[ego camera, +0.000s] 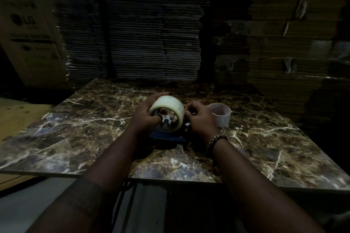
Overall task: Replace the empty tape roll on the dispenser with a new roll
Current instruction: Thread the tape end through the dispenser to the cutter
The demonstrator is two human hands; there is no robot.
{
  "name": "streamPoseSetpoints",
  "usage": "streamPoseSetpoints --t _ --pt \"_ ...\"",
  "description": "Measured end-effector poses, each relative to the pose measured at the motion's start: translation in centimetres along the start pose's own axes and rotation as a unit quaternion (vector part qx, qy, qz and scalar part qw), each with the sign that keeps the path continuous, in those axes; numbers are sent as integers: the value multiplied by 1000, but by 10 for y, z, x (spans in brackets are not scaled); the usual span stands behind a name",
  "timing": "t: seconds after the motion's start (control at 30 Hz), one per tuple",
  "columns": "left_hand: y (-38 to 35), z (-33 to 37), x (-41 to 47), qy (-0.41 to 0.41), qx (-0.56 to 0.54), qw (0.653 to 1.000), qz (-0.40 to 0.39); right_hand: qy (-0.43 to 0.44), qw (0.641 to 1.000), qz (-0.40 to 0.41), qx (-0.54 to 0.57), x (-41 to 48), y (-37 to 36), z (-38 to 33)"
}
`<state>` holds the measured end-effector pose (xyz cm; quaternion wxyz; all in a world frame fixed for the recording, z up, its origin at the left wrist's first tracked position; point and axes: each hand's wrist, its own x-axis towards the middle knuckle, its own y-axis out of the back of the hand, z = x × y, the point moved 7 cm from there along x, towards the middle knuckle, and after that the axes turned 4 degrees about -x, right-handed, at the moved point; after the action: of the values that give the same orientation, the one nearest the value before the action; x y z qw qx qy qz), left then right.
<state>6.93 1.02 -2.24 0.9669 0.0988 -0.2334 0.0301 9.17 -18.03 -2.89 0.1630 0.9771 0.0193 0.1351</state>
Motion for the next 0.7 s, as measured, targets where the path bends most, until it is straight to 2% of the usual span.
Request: streamPoseSetpoints --t 0.13,0.3,0.37,0.47,0.57,0.7 --pt "2 -2 -2 12 39 999 -1 -9 1000 -6 13 -3 -1 -1" --pt "3 -6 -1 24 37 999 13 -70 993 -18 98 -7 2 -1" --pt "4 -7 -1 24 34 999 16 -128 978 -33 162 -14 2 0" --pt "3 -1 -2 15 38 999 20 -233 934 -91 255 -28 -4 6" --pt "0 0 -2 13 19 1000 14 -277 914 -122 269 -36 -7 11" --pt "0 -2 -3 16 7 1000 13 -279 921 -121 245 -37 -7 14"
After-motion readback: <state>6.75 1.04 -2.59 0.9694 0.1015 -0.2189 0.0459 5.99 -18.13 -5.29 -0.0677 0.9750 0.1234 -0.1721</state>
